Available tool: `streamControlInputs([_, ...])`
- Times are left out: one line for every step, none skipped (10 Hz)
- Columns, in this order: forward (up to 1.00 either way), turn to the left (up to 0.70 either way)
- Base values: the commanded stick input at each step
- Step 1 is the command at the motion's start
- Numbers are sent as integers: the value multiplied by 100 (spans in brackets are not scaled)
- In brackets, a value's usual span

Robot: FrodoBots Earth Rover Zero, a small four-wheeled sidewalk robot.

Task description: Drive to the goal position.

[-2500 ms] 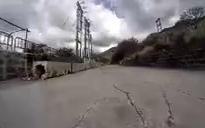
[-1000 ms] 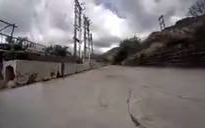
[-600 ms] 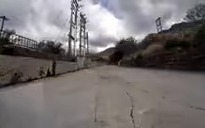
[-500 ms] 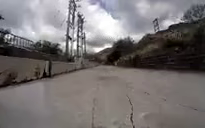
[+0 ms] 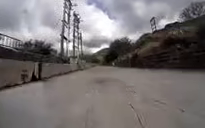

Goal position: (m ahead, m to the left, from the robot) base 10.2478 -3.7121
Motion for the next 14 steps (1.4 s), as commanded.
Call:
streamControlInputs([100, 0])
streamControlInputs([100, 0])
streamControlInputs([100, 0])
streamControlInputs([100, 0])
streamControlInputs([100, 0])
streamControlInputs([100, 0])
streamControlInputs([100, 0])
streamControlInputs([100, 0])
streamControlInputs([100, 0])
streamControlInputs([100, 0])
streamControlInputs([100, 0])
streamControlInputs([100, 0])
streamControlInputs([100, 0])
streamControlInputs([100, 0])
